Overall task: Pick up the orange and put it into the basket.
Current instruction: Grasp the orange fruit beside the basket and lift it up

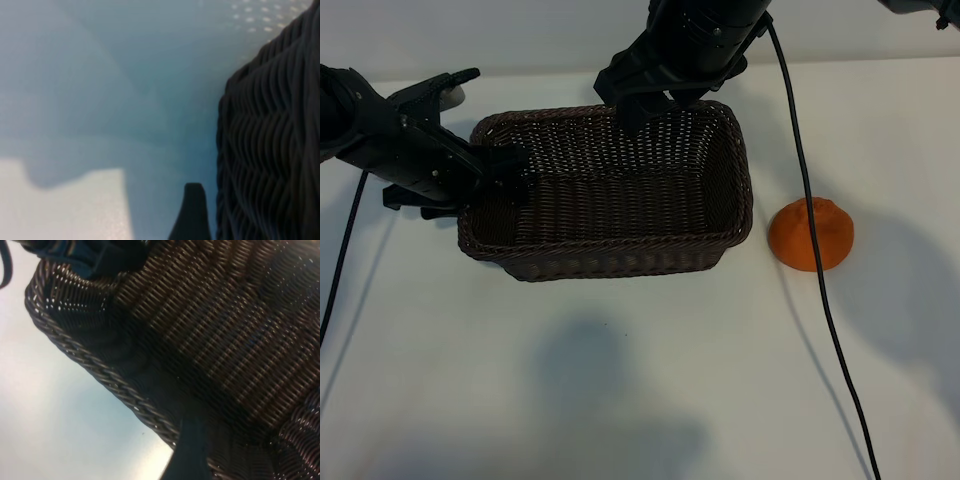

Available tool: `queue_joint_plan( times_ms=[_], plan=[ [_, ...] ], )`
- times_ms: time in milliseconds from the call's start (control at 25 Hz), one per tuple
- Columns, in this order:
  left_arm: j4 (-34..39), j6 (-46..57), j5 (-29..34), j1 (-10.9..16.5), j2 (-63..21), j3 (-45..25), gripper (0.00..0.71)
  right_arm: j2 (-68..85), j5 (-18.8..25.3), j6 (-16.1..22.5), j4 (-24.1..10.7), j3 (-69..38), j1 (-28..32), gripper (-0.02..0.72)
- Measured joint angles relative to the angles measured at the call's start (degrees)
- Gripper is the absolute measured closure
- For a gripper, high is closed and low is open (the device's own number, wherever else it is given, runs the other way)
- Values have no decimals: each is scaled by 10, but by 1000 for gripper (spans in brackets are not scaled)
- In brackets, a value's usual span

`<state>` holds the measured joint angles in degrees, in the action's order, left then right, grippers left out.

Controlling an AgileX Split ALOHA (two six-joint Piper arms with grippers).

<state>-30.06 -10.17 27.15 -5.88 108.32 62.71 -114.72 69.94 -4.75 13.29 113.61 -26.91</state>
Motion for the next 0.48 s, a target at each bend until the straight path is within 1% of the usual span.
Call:
queue_joint_plan(
  times_ms=[480],
  plan=[
    [18, 3, 50, 1, -64, 0, 87, 0, 0, 0, 1, 0, 0, 108]
  ],
)
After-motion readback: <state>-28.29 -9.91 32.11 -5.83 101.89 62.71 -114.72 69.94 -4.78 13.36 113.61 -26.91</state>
